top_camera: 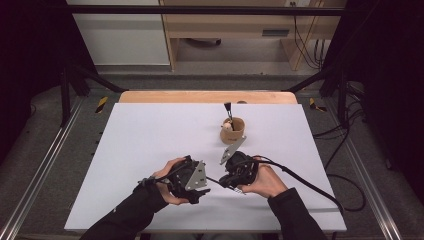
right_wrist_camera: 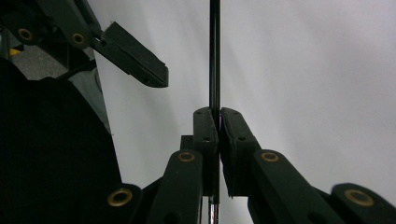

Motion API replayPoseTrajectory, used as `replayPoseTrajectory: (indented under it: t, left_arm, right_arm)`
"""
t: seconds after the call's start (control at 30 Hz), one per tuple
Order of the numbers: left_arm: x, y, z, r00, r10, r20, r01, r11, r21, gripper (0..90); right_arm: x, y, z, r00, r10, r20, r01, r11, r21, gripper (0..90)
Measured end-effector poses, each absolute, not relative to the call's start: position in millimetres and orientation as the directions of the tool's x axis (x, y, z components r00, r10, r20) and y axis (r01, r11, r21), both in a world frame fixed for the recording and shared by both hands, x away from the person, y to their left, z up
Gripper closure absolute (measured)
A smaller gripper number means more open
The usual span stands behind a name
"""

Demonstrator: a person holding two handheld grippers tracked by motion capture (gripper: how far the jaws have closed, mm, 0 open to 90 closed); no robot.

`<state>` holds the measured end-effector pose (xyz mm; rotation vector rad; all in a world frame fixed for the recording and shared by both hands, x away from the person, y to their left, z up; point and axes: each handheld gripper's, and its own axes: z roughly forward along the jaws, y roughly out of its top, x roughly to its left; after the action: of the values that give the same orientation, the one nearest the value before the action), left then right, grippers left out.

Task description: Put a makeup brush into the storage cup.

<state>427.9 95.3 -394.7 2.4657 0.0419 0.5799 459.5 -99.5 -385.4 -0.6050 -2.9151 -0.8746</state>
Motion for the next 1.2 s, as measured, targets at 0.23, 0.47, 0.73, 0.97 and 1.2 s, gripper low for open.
replayPoseTrajectory:
  t: [0.23, 0.47, 0.73, 0.97, 1.2]
  left_arm:
    - [427, 92, -397, 0.892, 0.133, 0.432, -0.136, -0.834, 0.535, 27.8]
    - [426, 90, -399, 0.883, 0.096, 0.46, -0.173, -0.843, 0.509, 36.0]
    - [424, 87, -401, 0.864, 0.048, 0.501, -0.219, -0.86, 0.46, 47.6]
    - [423, 84, -404, 0.846, 0.006, 0.533, -0.26, -0.869, 0.422, 57.7]
    - [420, 79, -406, 0.83, -0.027, 0.557, -0.294, -0.87, 0.396, 64.1]
  right_arm:
    - [459, -99, -385, -0.928, 0.342, 0.149, 0.369, 0.775, 0.513, 85.6]
    - [459, -98, -385, -0.931, 0.333, 0.147, 0.36, 0.781, 0.51, 85.6]
    - [459, -96, -385, -0.932, 0.329, 0.15, 0.358, 0.785, 0.505, 85.6]
    - [459, -95, -385, -0.933, 0.324, 0.154, 0.356, 0.789, 0.501, 85.6]
    - [457, -94, -386, -0.93, 0.332, 0.155, 0.363, 0.783, 0.505, 85.6]
